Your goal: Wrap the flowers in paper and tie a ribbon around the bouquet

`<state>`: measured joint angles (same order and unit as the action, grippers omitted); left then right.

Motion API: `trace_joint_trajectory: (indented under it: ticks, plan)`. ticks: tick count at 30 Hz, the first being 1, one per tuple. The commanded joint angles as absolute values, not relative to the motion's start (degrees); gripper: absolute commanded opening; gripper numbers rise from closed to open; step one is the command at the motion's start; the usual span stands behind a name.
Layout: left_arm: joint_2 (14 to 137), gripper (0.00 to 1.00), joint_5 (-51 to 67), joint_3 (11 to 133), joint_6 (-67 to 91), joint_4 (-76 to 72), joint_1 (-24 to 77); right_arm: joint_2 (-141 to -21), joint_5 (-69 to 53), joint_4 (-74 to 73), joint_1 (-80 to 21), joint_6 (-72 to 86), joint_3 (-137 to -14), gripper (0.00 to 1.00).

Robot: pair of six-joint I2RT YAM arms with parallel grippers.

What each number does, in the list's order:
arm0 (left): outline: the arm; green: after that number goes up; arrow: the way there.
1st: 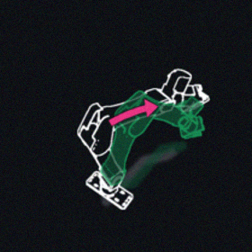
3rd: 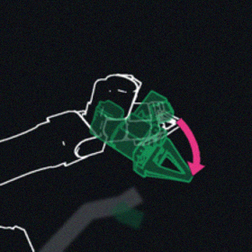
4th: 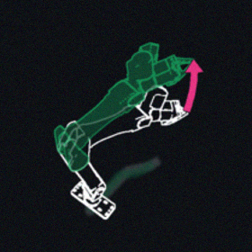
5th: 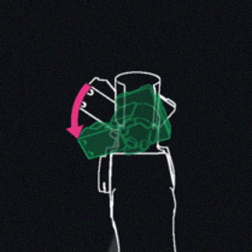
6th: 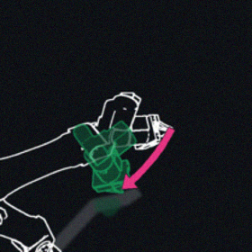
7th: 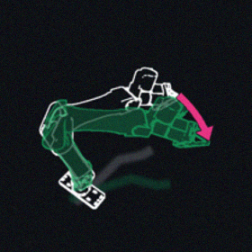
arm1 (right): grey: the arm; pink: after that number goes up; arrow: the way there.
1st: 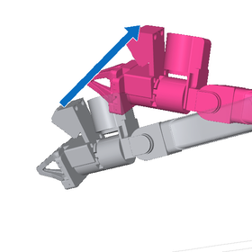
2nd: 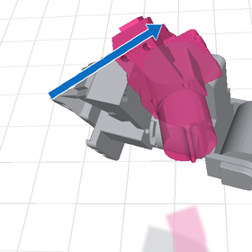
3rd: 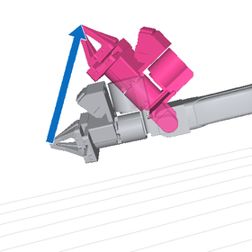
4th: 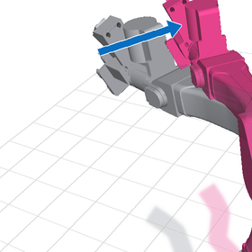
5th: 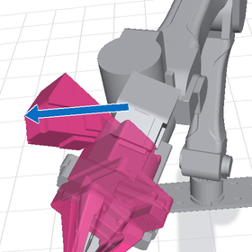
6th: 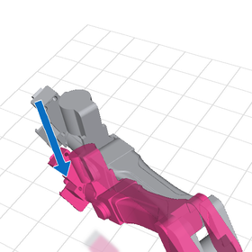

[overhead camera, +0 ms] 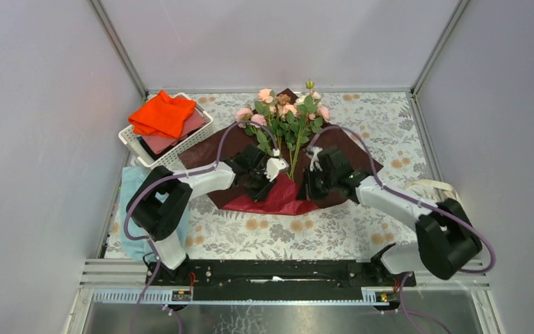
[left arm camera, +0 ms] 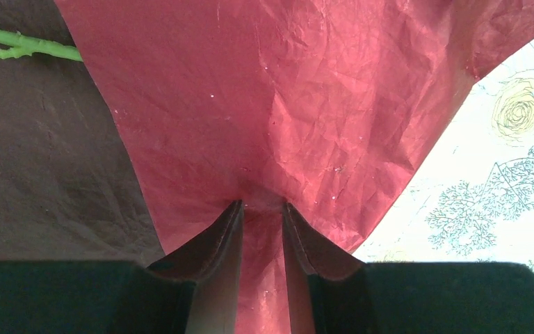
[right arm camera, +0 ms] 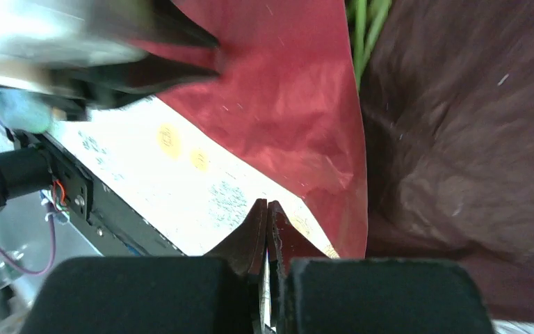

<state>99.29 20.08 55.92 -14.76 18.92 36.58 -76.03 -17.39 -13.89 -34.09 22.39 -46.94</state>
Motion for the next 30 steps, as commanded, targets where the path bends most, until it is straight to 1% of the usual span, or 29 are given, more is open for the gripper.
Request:
trace_joint_trajectory:
  ticks: [1, 5, 8, 12, 16, 18, 20, 23, 24, 25, 27, 28, 30]
  plan:
    - [100.49, 0.33, 21.05, 53.71, -13.53, 21.31, 35.73, -81.73, -27.14, -1.27, -33.68, 33.42, -38.9, 0.0]
    - [100.29, 0.33, 21.09, 53.61, -13.64, 21.33, 35.75, -80.35, -19.96, -8.36, -32.03, 32.94, -36.45, 0.0]
    - [100.45, 0.33, 20.54, 53.82, -13.54, 21.34, 35.71, -77.29, -14.7, -11.83, -27.05, 32.31, -32.02, 0.0]
    - [100.22, 0.33, 20.24, 53.71, -13.52, 21.27, 35.7, -73.55, -10.31, -12.65, -18.94, 31.47, -26.92, 0.0]
    - [100.35, 0.33, 20.61, 53.69, -13.43, 21.25, 35.77, -69.66, -6.98, -13.71, -17.45, 31.92, -28.99, 0.0]
    - [100.37, 0.33, 20.72, 53.78, -13.44, 21.25, 35.77, -69.07, -6.4, -16.55, -17.54, 30.95, -31.65, 0.0]
    - [100.28, 0.33, 20.98, 53.79, -13.43, 21.21, 35.77, -68.38, -5.0, -19.86, -20.05, 30.52, -35.08, 0.0]
    - [100.36, 0.33, 21.14, 53.7, -13.38, 21.11, 35.73, -68.32, 1.48, -20.45, -32.22, 29.78, -40.43, 0.0]
    - [100.51, 0.33, 21.13, 53.78, -13.34, 21.1, 35.72, -69.4, -0.63, -18.48, -35.0, 29.8, -41.34, 0.0]
    - [100.66, 0.33, 21.02, 53.85, -13.36, 21.09, 35.73, -70.79, -6.83, -14.83, -36.16, 30.4, -41.47, 0.0]
    - [100.88, 0.33, 20.7, 53.95, -13.14, 21.09, 35.77, -73.94, -14.72, -6.05, -36.59, 34.0, -39.64, 0.0]
    - [100.9, 0.33, 20.43, 53.89, -13.1, 21.09, 35.77, -75.73, -16.34, -1.37, -36.5, 35.66, -38.4, 0.0]
    - [100.65, 0.33, 20.08, 53.73, -13.22, 21.13, 35.72, -79.13, -16.46, -0.63, -36.5, 37.05, -37.59, 0.0]
